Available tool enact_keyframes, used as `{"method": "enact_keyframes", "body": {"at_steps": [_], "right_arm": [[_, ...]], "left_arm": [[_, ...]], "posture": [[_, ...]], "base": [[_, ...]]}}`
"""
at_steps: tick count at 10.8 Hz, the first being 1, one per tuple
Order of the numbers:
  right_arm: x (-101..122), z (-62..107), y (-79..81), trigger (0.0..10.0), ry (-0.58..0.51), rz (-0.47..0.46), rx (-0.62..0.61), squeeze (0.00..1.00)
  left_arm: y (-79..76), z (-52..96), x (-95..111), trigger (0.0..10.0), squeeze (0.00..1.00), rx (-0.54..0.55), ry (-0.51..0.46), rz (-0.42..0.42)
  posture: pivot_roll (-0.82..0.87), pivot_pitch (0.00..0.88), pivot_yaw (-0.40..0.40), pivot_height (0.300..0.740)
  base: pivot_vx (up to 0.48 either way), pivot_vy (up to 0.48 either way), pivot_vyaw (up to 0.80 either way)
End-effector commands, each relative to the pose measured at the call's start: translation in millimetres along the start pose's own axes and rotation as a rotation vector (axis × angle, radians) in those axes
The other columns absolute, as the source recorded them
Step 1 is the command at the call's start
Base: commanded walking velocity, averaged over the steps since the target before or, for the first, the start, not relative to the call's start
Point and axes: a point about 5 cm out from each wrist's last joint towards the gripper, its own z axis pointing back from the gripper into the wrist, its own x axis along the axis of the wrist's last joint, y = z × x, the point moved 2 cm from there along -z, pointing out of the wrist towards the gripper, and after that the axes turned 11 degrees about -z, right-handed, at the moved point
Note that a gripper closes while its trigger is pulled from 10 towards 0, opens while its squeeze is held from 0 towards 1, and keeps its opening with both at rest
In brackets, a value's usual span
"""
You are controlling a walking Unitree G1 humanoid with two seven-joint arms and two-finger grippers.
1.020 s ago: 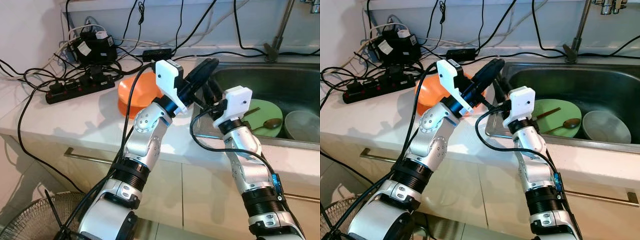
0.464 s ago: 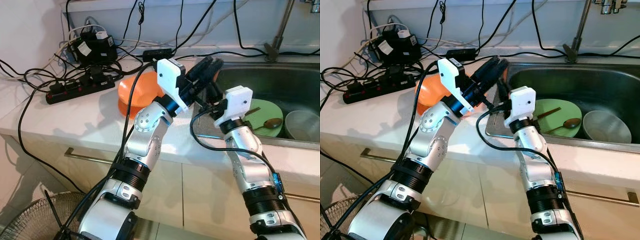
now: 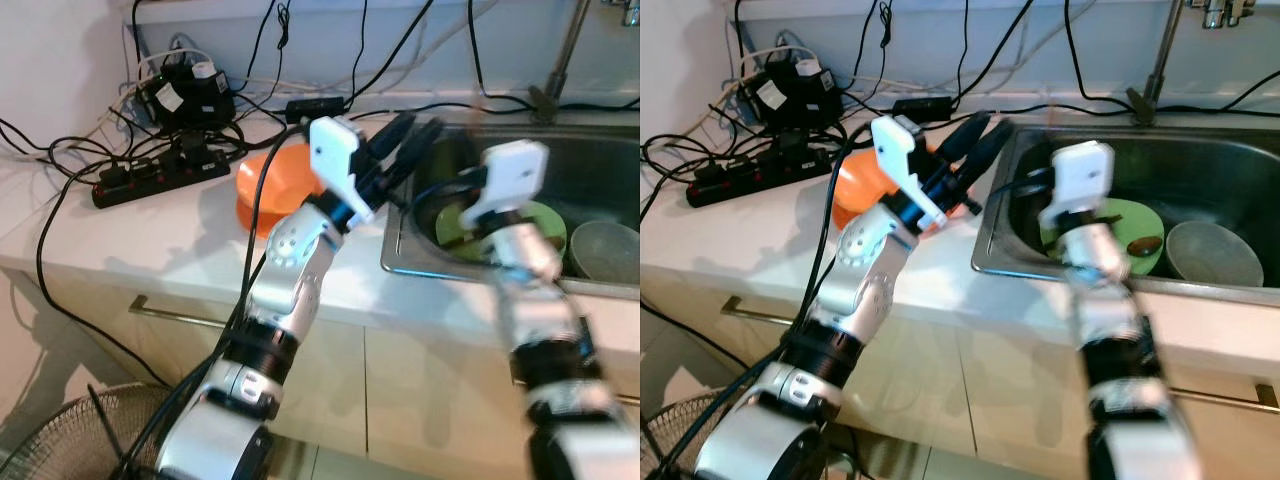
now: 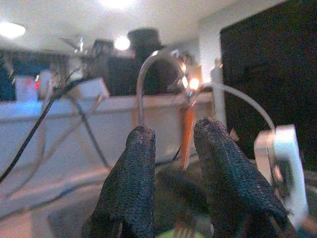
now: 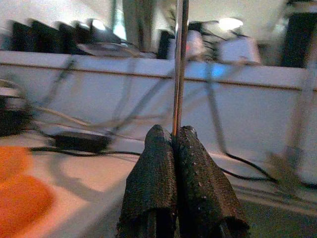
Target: Kitchen organization
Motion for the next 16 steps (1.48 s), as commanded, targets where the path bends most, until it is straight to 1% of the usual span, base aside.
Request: {"method": "enact_keyframes", "body": {"at_steps": [1, 2, 3, 4, 5, 7, 9, 10, 11, 14, 15, 16], "right_arm": [[2, -7.3, -7.4, 10.0, 0.007, 0.014, -0.047, 0.00], [-8, -10.0, -27.2, 10.0, 0.085, 0.028, -0.147, 0.00], [-16, -9.5, -34.6, 10.0, 0.133, 0.021, -0.186, 0.00], [-21, -9.1, -38.0, 10.0, 0.164, 0.022, -0.199, 0.00], [-25, -9.9, -38.3, 10.0, 0.187, 0.030, -0.199, 0.00], [-34, -10.0, -39.6, 10.0, 0.243, 0.015, -0.214, 0.00], [-45, -7.0, -36.7, 10.0, 0.308, 0.008, -0.201, 0.00], [-48, -6.5, -35.2, 10.0, 0.325, 0.002, -0.199, 1.00], [-51, -5.2, -34.3, 10.0, 0.345, -0.001, -0.201, 1.00], [-53, -5.2, -30.5, 10.0, 0.349, 0.005, -0.183, 1.00], [-51, -6.6, -28.6, 10.0, 0.335, 0.012, -0.177, 0.23], [-45, -10.9, -24.2, 10.0, 0.288, -0.004, -0.159, 0.00]], "left_arm": [[2.3, 10.9, -16, 10.0, 0.00, 0.016, 0.087, -0.002], [4.4, 27.5, -40, 10.0, 0.00, 0.004, 0.238, -0.035], [-1.5, 39.2, -56, 10.0, 0.00, -0.050, 0.339, -0.069], [-11.4, 50.3, -69, 10.0, 0.00, -0.095, 0.395, -0.063], [-17.6, 56.3, -75, 10.0, 0.00, -0.110, 0.423, -0.056], [-26.5, 60.7, -84, 10.0, 0.00, -0.134, 0.465, -0.045], [-30.4, 66.1, -90, 10.0, 0.00, -0.165, 0.513, -0.043], [-30.8, 67.4, -91, 10.0, 0.00, -0.170, 0.521, -0.046], [-31.2, 68.1, -91, 10.0, 0.00, -0.176, 0.525, -0.046], [-30.6, 68.8, -91, 10.0, 0.00, -0.172, 0.532, -0.050], [-29.4, 68.5, -91, 10.0, 0.00, -0.165, 0.528, -0.056], [-25.6, 66.1, -87, 10.0, 0.00, -0.137, 0.505, -0.068]], "posture": [[-0.01, 0.000, 0.150, 0.740], [0.01, 0.000, 0.140, 0.740], [0.01, 0.000, 0.134, 0.740], [0.03, 0.000, 0.121, 0.740], [0.03, 0.000, 0.118, 0.740], [0.04, 0.000, 0.104, 0.740], [0.05, 0.000, 0.092, 0.740], [0.05, 0.000, 0.091, 0.740], [0.05, 0.000, 0.091, 0.740], [0.06, 0.000, 0.086, 0.740], [0.06, 0.000, 0.087, 0.740], [0.05, 0.000, 0.092, 0.740]], "base": [[0.000, 0.000, 0.00], [0.000, 0.000, 0.00], [0.000, 0.000, 0.00], [0.000, 0.000, 0.00], [0.000, 0.000, 0.00], [0.000, 0.000, 0.00], [0.000, 0.000, 0.00], [0.000, 0.000, 0.00], [0.000, 0.000, 0.00], [0.000, 0.000, 0.00], [0.000, 0.000, 0.00], [0.000, 0.000, 0.00]]}}
